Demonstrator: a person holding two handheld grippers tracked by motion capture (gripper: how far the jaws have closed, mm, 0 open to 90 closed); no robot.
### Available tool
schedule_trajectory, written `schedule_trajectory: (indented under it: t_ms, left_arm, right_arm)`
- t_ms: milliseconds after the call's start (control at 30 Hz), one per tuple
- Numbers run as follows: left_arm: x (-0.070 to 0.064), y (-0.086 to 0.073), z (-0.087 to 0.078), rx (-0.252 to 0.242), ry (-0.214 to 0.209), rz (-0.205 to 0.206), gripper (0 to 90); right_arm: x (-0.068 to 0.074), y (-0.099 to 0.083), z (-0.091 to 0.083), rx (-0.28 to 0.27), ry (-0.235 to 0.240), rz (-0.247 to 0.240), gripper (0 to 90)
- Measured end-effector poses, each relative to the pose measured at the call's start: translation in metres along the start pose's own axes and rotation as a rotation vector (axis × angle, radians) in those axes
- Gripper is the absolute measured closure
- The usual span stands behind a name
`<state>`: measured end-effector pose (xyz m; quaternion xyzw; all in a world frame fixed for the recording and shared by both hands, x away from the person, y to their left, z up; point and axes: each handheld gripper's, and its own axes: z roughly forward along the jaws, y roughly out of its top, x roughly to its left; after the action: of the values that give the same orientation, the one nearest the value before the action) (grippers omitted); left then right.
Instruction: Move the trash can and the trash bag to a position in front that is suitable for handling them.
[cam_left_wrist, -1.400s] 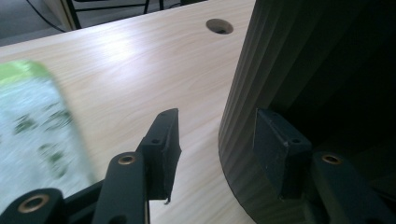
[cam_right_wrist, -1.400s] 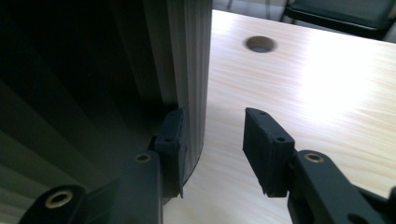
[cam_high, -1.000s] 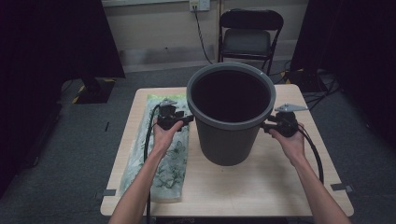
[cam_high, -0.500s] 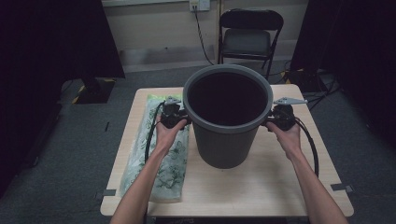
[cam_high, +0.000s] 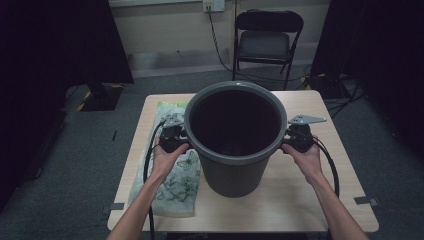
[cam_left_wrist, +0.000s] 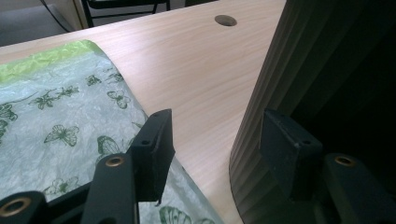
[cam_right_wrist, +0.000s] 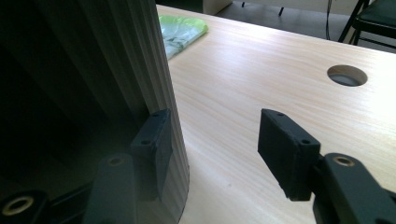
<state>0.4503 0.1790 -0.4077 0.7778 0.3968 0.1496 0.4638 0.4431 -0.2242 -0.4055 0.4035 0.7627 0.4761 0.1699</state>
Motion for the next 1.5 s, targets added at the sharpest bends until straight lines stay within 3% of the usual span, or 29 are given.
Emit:
schedule_trajectory:
  t_ms: [167,333,533,700,767,933,1133,1233,1367,1433,1500]
  left_arm:
    - [-0.005,-0.009,-0.012,-0.005,-0.016,0.016,45.2]
    - [-0.007,-0.017,-0.021,-0.014,-0.052,0.022,45.7]
    - [-0.008,-0.024,-0.022,-0.058,-0.052,-0.004,45.8]
    - [-0.008,-0.025,-0.023,-0.055,-0.065,-0.002,45.8]
    - [-0.007,-0.026,-0.024,-0.054,-0.061,-0.009,44.5]
    - [-0.007,-0.027,-0.026,-0.051,-0.067,-0.007,44.8]
    - [-0.003,-0.030,-0.029,-0.048,-0.060,-0.015,38.7]
    - [-0.003,-0.034,-0.028,-0.034,-0.045,-0.010,36.5]
    - [0.001,-0.043,-0.027,0.005,-0.056,-0.008,32.8]
    - [0.004,-0.050,-0.028,0.041,-0.038,-0.001,30.3]
    - [0.006,-0.061,-0.027,0.060,-0.031,-0.031,29.5]
  right_arm:
    - [0.010,-0.001,-0.003,0.012,0.005,-0.026,44.5]
    - [0.016,-0.004,-0.006,0.014,0.010,-0.018,42.2]
    - [0.017,-0.007,-0.008,0.014,0.017,-0.011,41.0]
    - [0.019,-0.007,-0.009,0.017,0.037,-0.015,44.1]
    - [0.019,-0.007,-0.009,0.017,0.032,-0.015,41.1]
    - [0.020,-0.007,-0.008,0.012,0.030,-0.016,43.9]
    - [0.022,-0.005,-0.004,0.012,0.024,-0.011,38.9]
    - [0.023,-0.002,-0.002,0.022,-0.011,-0.021,31.5]
    - [0.017,0.004,0.000,0.051,0.008,-0.005,28.3]
    - [0.016,0.008,-0.001,0.051,0.012,-0.006,28.4]
    - [0.015,0.011,-0.002,0.052,0.019,-0.015,28.3]
